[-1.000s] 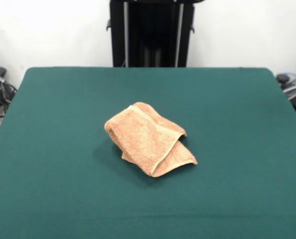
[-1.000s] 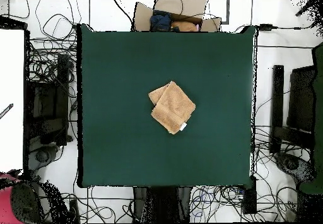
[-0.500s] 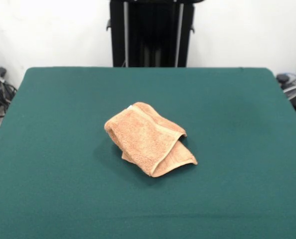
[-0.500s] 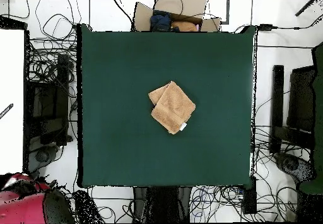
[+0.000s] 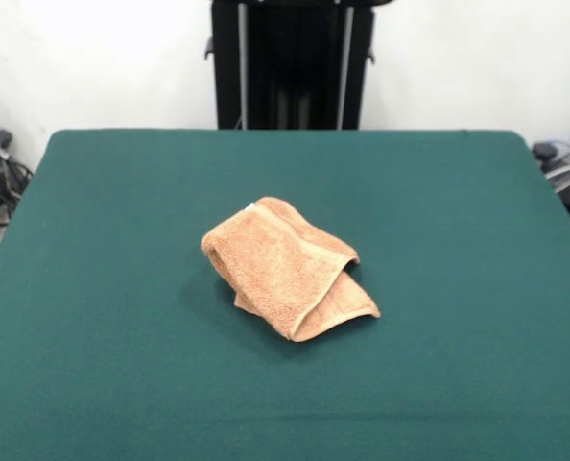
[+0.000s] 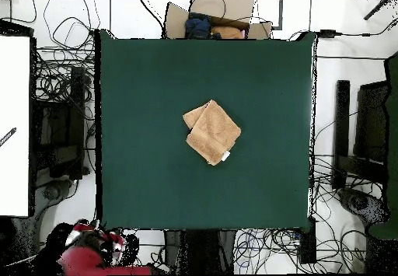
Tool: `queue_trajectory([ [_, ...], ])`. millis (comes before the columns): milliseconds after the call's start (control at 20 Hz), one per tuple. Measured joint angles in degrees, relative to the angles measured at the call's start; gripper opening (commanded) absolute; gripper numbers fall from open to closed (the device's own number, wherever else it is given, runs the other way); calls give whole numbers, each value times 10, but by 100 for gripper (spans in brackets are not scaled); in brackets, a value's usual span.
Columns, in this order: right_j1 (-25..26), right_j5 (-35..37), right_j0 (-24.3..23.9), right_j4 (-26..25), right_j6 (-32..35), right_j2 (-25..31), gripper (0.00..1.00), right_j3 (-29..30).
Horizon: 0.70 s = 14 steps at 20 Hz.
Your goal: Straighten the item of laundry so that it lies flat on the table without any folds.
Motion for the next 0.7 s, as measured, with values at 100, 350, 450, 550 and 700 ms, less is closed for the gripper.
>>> queue_trajectory([
  [100, -18, 0, -46, 1, -107, 1, 100, 17],
  [350, -35, 1, -129, 1, -309, 1, 100, 25],
  [450, -41, 4, -166, 1, -393, 1, 100, 25],
  [550, -45, 11, -219, 1, -501, 0, 100, 25],
  [700, -45, 17, -269, 1, -588, 1, 100, 25],
])
